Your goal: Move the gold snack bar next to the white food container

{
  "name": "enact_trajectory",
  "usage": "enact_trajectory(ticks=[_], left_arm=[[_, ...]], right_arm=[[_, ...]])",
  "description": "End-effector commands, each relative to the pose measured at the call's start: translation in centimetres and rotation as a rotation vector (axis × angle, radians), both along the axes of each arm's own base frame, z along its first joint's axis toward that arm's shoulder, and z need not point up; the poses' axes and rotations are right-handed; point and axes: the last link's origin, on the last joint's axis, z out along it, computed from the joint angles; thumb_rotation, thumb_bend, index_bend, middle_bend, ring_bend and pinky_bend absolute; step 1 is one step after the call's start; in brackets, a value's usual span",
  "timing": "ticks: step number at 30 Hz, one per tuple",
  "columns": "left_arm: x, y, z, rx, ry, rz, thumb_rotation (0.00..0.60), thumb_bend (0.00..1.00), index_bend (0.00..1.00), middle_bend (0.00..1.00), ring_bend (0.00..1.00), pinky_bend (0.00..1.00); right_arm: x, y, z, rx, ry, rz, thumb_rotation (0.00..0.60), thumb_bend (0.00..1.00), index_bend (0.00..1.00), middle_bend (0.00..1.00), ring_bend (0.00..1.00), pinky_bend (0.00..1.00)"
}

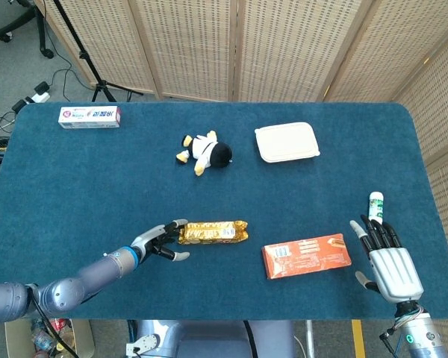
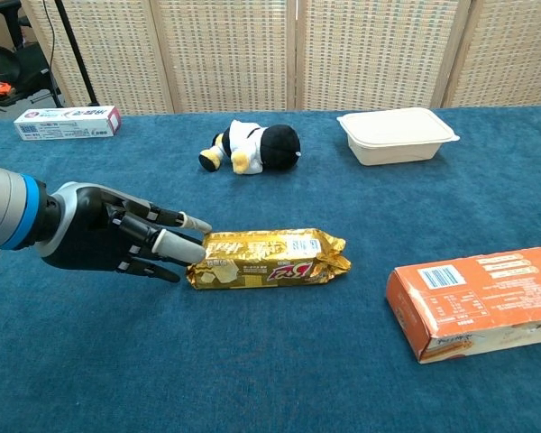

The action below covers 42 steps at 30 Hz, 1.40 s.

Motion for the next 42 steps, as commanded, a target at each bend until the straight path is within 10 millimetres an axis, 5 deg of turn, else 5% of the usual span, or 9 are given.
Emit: enact_trajectory(ticks=[1,7,13,25,33,42], left_arm=[[0.4,0.1,-0.3,-0.001,-0.006,-0.004,0.600,0.30,0.00,0.00,0.00,0.01],[1.1,0.4,-0.8,0.006,-0.016,-0.004,0.600,0.30,0.00,0.00,0.00,0.01],[0.7,0.7,0.7,0.057,0.024,-0.043,0.600,0.30,0.00,0.00,0.00,0.01],[-3.9,1.7,7.4,0.336,0.400,-0.325,0.600,0.30,0.00,0.00,0.00,0.01],[-8.6,-1.2,10.9,0.545,0.705,-0.537,0.600,0.30,0.00,0.00,0.00,0.01],[-12.4,-4.6,12.3,0.717,0.870,-0.689,0.600,0.30,0.00,0.00,0.00,0.01]], right_arm=[[0.0,0.0,0.1,-0.002,-0.001,-0.002,0.600,0.23,0.02,0.00,0.00,0.06],[-0.2,-0.1,0.2,-0.005,-0.004,-0.006,0.600,0.23,0.02,0.00,0.00,0.06],[-0.3,-0.1,0.2,-0.002,-0.002,-0.009,0.600,0.23,0.02,0.00,0.00,0.06],[-0.1,0.0,-0.3,0.008,0.015,-0.003,0.600,0.23,0.02,0.00,0.00,0.06],[0.0,0.0,-0.7,0.016,0.029,-0.003,0.600,0.23,0.02,0.00,0.00,0.06],[0.1,0.0,-1.0,0.018,0.039,-0.003,0.600,0.23,0.02,0.00,0.00,0.06]])
